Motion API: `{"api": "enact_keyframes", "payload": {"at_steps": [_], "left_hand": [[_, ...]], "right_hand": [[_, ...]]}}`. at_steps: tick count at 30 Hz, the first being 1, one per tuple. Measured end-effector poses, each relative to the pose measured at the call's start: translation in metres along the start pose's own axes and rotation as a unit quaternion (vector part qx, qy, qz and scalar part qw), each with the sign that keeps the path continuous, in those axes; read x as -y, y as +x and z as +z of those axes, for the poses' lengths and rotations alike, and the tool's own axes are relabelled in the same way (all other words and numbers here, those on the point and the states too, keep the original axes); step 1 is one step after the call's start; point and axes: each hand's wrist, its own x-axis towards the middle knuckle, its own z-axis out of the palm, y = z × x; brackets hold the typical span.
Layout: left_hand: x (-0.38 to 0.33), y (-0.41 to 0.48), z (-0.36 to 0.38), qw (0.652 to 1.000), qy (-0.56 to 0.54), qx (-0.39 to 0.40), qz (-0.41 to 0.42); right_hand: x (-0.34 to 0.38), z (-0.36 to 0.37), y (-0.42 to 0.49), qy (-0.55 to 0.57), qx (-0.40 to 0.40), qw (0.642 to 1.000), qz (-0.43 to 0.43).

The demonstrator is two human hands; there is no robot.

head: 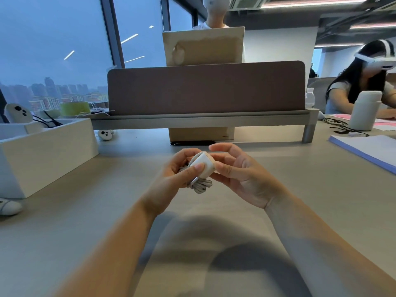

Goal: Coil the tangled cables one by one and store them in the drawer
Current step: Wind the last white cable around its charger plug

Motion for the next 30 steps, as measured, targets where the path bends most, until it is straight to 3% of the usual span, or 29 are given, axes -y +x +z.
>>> {"api": "enact_keyframes", "payload": {"at_steps": [4, 10, 13, 19, 30], "left_hand": [[-0.001, 0.001, 0.004, 1.000, 0.012, -0.013, -0.001], [0.002, 0.003, 0.011, 0.995, 0.072, -0.066, 0.002], [0.002, 0.004, 0.016, 0.995, 0.087, -0.058, -0.003], [-0.002, 0.005, 0.022, 0.996, 0.068, -0.058, -0.011], [-0.006, 0.006, 0.018, 0.992, 0.089, -0.090, -0.008]], "right_hand": [[0.001, 0.002, -0.002, -0.007, -0.016, 1.000, -0.004], [-0.006, 0.015, 0.003, -0.204, -0.131, 0.968, -0.061], [-0.008, 0.015, 0.004, -0.233, -0.157, 0.955, -0.097], [-0.008, 0.015, 0.002, -0.243, -0.164, 0.947, -0.131], [-0.008, 0.026, -0.001, -0.329, -0.103, 0.922, -0.178]]}}
